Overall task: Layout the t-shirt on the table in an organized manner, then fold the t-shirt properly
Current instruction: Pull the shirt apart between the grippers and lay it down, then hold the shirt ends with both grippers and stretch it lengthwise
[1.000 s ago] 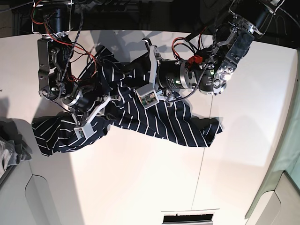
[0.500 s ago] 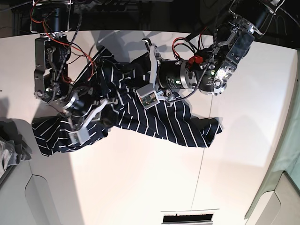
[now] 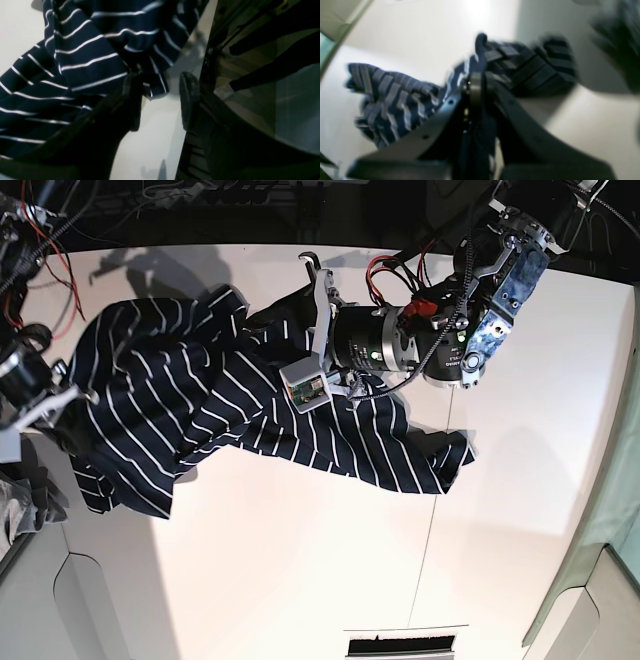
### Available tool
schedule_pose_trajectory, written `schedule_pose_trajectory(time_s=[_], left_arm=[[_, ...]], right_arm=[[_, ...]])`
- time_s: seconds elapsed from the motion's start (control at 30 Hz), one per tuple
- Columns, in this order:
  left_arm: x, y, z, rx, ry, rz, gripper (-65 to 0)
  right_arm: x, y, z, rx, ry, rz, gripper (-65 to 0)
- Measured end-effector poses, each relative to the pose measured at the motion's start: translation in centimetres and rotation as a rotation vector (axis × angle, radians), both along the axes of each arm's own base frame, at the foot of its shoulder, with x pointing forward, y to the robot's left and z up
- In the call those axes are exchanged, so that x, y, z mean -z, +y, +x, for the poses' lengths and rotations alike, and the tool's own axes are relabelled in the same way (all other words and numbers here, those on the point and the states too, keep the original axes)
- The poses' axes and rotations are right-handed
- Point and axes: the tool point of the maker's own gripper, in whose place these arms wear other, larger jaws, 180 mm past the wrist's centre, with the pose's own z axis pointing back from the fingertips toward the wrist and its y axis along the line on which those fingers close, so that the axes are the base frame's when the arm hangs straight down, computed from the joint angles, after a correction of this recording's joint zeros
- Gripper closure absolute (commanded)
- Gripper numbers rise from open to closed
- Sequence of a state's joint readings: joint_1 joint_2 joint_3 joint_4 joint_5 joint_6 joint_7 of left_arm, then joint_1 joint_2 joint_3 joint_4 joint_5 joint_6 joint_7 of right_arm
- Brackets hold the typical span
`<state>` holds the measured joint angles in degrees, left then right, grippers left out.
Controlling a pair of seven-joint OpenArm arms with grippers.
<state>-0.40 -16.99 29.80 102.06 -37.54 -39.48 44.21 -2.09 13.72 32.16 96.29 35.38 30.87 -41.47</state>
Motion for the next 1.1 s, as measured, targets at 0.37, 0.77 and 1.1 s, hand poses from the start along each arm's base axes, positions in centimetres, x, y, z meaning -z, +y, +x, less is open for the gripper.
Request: schedule_pose_trajectory(time_s=[0.37,0.77,1.1], left_arm=[[0.3,0.0,-0.5,-0.001,0.015,0.000,-26.9],[-2.8,10.8,9.0,-0.437,-0.109,-0.052,-26.9],[5.8,16.7,10.6,-0.780,0.155,-0.062,-38.1]], right_arm=[[2.8,-3.2,-5.1,0.101,0.097,0.019,-33.6],[0.3,-1.6,-3.4,0.092,-0.025,0.162,-33.6],[3.2,6.2,-1.7,-0.118,0.034,0.029,-33.3]])
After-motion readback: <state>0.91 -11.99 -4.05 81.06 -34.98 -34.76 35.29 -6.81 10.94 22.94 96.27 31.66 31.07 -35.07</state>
